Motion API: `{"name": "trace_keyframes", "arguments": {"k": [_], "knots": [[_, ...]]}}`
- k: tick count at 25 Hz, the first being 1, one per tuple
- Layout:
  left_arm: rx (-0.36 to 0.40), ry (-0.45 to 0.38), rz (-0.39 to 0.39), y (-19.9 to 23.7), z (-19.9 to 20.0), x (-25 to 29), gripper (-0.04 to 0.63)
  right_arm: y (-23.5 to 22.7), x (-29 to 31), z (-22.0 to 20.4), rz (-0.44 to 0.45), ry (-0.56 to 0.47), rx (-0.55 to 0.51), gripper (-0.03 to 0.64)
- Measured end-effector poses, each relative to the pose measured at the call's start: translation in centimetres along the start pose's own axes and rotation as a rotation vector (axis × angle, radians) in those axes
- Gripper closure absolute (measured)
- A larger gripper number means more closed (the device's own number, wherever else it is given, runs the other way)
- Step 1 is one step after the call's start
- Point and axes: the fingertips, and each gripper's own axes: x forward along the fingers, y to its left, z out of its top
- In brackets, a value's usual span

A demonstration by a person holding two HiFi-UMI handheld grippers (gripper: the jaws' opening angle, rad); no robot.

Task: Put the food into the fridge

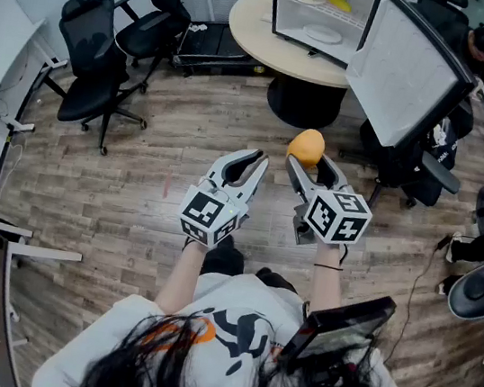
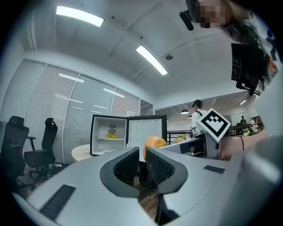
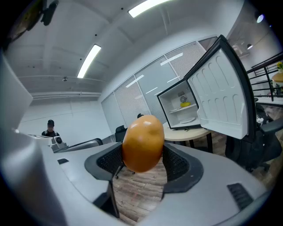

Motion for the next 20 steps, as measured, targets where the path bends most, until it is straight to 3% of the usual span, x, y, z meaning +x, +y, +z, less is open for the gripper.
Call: {"name": "trace_keyframes", "arguments": {"k": [20], "knots": [[0.007,-0.007,0.031,0.04,0.25,-0.5,0.555,0.04,0.2,-0.17,0.029,-0.003,0.017,0.327]]}}
